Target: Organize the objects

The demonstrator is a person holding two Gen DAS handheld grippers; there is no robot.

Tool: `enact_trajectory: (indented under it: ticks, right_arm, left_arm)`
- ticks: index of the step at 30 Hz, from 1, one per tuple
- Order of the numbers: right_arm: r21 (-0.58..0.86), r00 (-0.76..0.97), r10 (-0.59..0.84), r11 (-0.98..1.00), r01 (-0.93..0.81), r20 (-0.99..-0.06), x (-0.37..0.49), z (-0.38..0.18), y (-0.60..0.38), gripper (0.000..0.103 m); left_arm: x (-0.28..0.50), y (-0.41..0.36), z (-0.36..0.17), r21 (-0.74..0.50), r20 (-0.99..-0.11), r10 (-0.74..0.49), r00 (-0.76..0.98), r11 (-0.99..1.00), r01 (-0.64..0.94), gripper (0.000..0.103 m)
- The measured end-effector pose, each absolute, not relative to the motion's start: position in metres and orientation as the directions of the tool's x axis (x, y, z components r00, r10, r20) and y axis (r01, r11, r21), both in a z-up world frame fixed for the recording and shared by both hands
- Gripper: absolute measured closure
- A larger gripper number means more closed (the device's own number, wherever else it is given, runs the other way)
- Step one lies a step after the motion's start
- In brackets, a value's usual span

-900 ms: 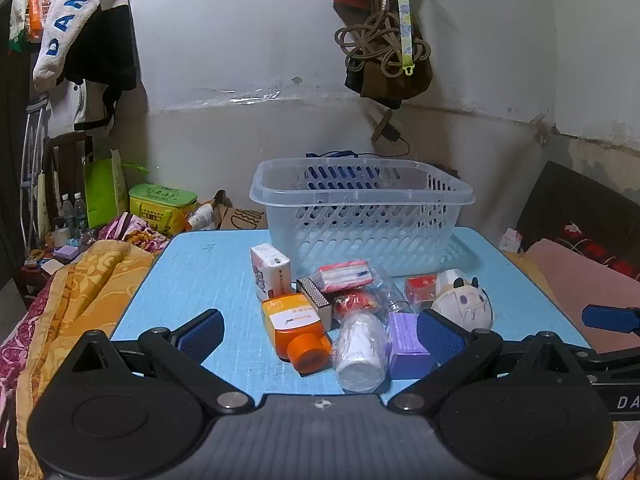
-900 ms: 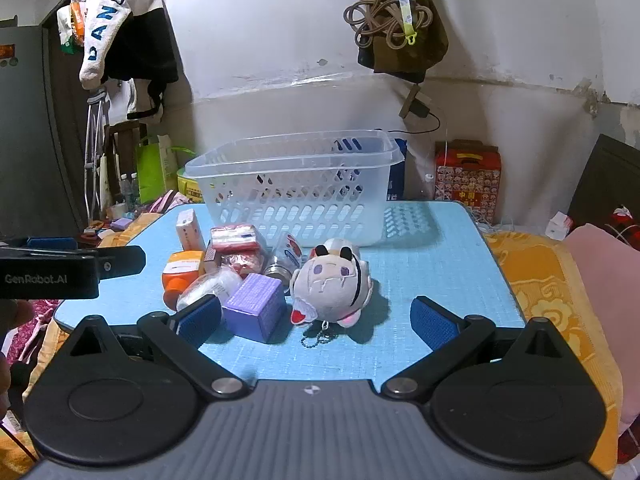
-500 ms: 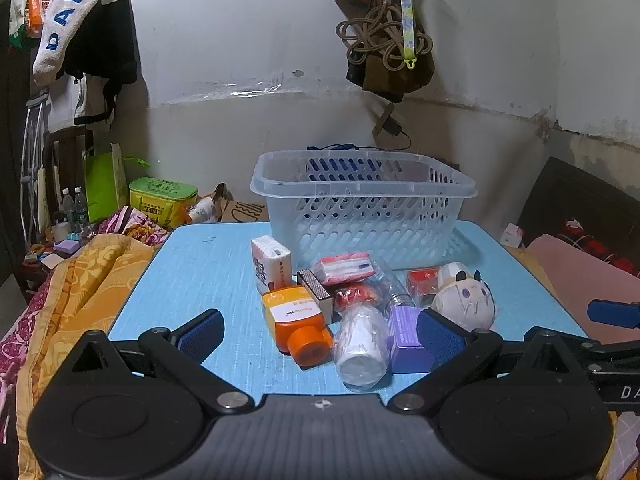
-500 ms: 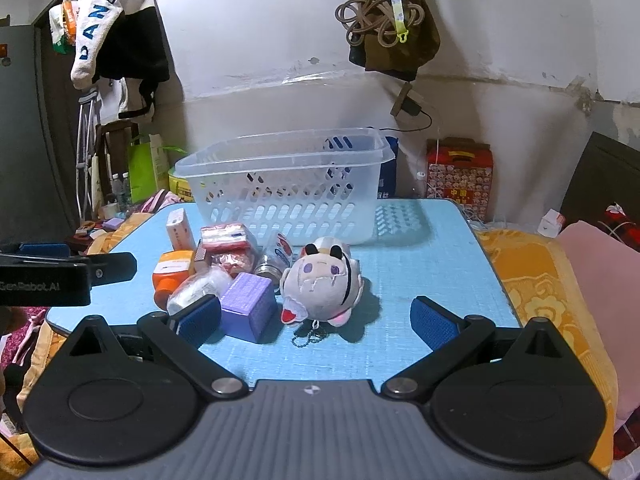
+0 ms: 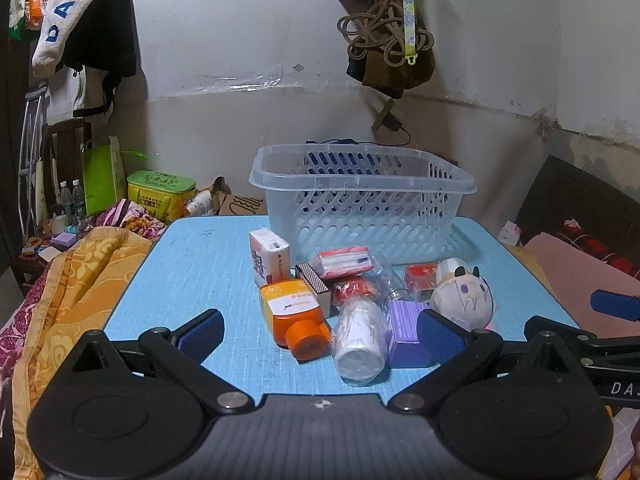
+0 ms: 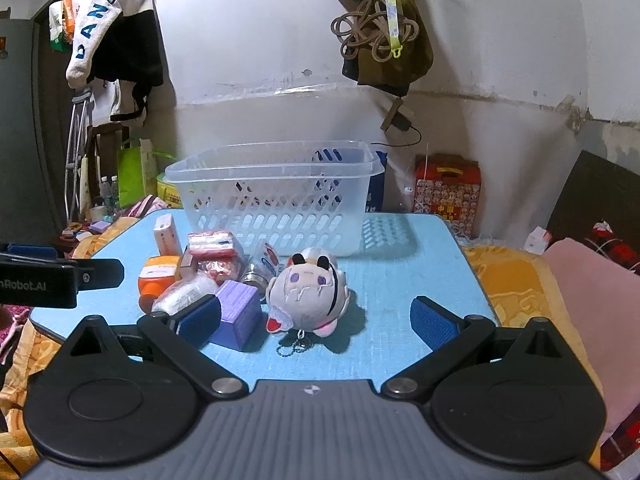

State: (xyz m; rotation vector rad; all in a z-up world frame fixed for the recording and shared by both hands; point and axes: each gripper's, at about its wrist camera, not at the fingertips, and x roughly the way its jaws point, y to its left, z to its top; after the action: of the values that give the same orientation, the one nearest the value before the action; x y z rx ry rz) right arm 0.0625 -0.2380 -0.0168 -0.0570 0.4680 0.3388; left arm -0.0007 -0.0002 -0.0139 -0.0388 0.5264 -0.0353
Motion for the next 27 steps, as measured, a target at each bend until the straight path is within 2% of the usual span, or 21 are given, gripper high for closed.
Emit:
enact_trajectory:
  ticks: [27]
  right_arm:
    - [0.06, 0.822, 0.32, 0.941, -0.332, -0.472, 0.0647, -0.0189, -0.2433, 0.0]
  left_arm:
    - [0.0012, 0.0022, -0.0179, -0.058, -0.522, -0.044, 0.852, 0.998, 0.016, 0.0]
